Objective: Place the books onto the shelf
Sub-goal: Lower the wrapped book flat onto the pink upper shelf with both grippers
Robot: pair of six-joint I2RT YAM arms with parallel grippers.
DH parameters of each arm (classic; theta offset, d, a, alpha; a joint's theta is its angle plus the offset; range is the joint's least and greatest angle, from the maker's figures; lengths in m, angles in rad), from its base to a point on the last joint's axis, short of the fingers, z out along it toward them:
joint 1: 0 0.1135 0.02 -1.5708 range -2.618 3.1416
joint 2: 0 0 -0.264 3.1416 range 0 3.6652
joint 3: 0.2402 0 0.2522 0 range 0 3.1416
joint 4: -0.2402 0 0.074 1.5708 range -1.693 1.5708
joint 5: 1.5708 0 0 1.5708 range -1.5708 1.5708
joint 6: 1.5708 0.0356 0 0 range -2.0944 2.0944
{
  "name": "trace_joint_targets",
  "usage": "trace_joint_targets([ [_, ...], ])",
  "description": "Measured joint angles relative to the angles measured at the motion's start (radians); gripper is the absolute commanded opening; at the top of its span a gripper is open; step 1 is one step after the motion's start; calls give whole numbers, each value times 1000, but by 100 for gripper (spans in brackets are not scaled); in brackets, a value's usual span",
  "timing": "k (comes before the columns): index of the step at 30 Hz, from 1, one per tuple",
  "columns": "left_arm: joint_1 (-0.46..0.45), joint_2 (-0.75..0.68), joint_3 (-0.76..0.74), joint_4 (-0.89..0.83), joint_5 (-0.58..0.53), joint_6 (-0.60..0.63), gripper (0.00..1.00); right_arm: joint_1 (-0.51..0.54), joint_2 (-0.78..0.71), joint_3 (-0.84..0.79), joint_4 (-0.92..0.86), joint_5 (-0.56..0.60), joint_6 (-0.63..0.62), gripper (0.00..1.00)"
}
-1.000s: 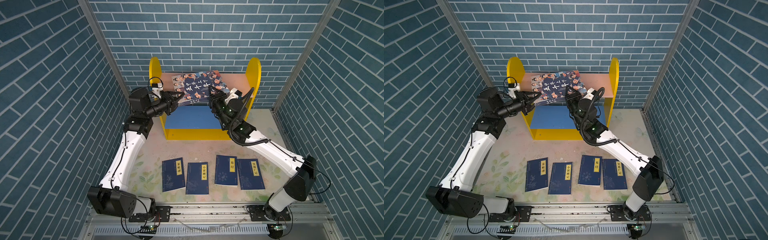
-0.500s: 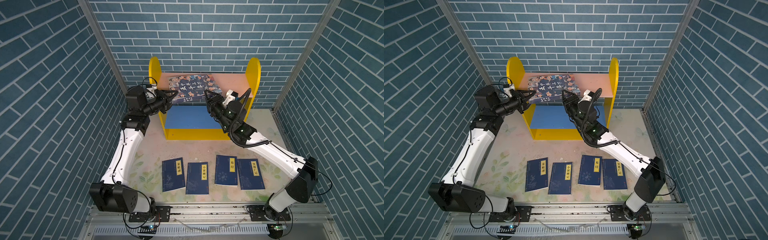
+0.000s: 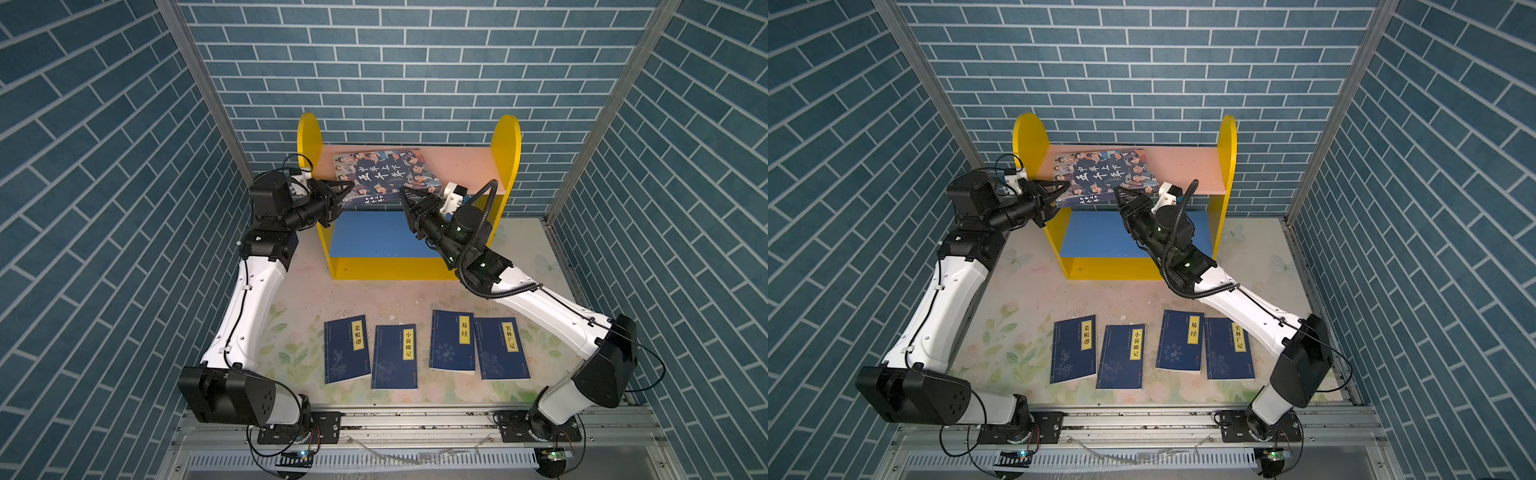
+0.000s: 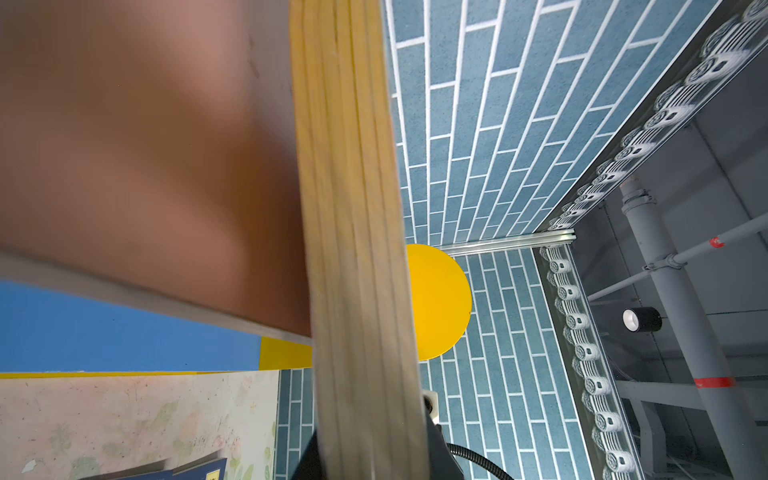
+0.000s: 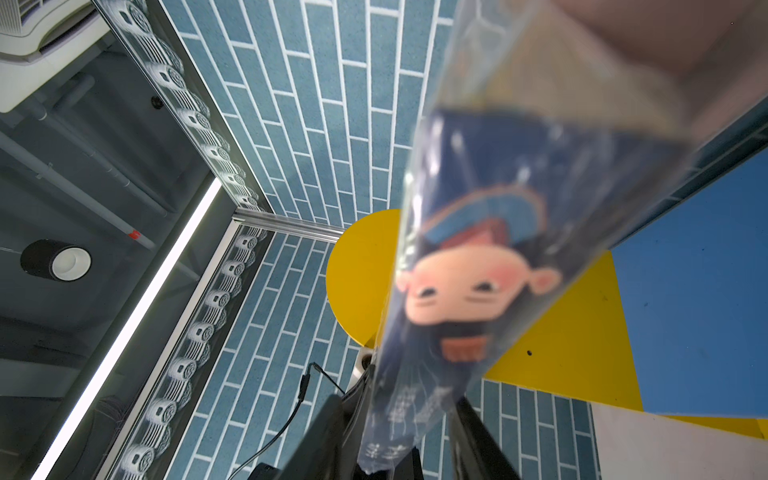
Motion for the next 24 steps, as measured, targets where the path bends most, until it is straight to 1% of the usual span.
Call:
trace_joint_targets([
  [4,0,0,0,-4,-4,11,13,11,3,0,24,-39,10,38],
  [6,0,2,0,-5,-5,18,19,12,6,0,50,-53,18,34],
  [8,5,10,0,0,-5,23,26,14,12,0,72,-63,26,31],
  [13,20,21,0,15,-31,26,26,14,37,0,105,-77,43,29],
  [20,37,28,0,32,-64,19,27,17,61,0,112,-101,44,30],
  [22,38,28,0,34,-67,18,28,18,61,0,112,-109,44,31],
  [24,38,28,0,34,-68,17,33,19,63,0,113,-119,44,32],
])
